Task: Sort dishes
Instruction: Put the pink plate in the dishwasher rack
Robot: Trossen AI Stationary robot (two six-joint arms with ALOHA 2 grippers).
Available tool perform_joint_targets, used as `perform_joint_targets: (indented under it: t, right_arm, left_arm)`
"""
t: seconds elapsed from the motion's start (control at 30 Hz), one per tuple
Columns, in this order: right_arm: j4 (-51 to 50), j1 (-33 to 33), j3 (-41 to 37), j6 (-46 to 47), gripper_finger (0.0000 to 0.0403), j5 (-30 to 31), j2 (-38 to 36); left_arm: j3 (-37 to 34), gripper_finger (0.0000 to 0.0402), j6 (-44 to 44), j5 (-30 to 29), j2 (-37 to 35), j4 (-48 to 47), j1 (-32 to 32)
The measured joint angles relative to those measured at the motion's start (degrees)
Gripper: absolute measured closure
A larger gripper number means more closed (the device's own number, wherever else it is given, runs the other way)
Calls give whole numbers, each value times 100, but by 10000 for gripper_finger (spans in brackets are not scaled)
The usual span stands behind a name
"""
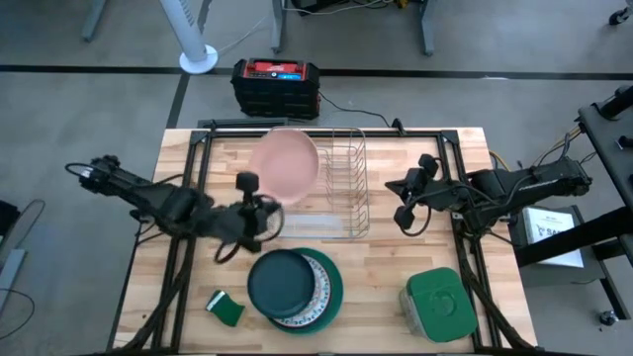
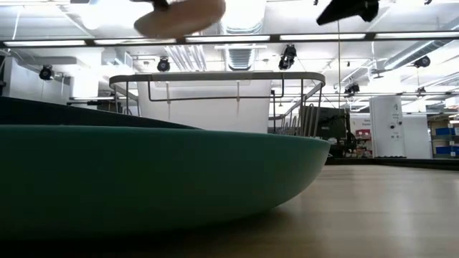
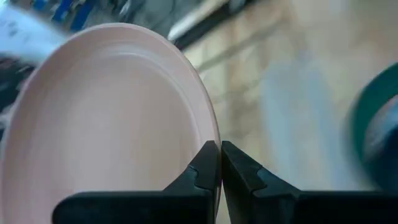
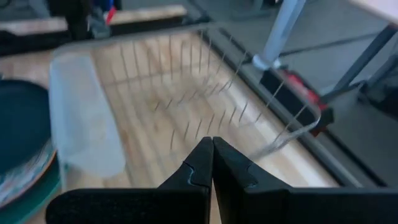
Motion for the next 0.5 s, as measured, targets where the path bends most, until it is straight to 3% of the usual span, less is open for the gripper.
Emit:
perform_joint_targets:
  t: [0.17,0.5]
  right_arm:
    - [957,-283,0,-617,403,39,0]
    - [2766,-1546,0,-1968,403,-207,29]
  left_arm:
    - [-457,400,1258,-964,-12,159,854]
    - [-549,400,3649,-870,321,822,2583]
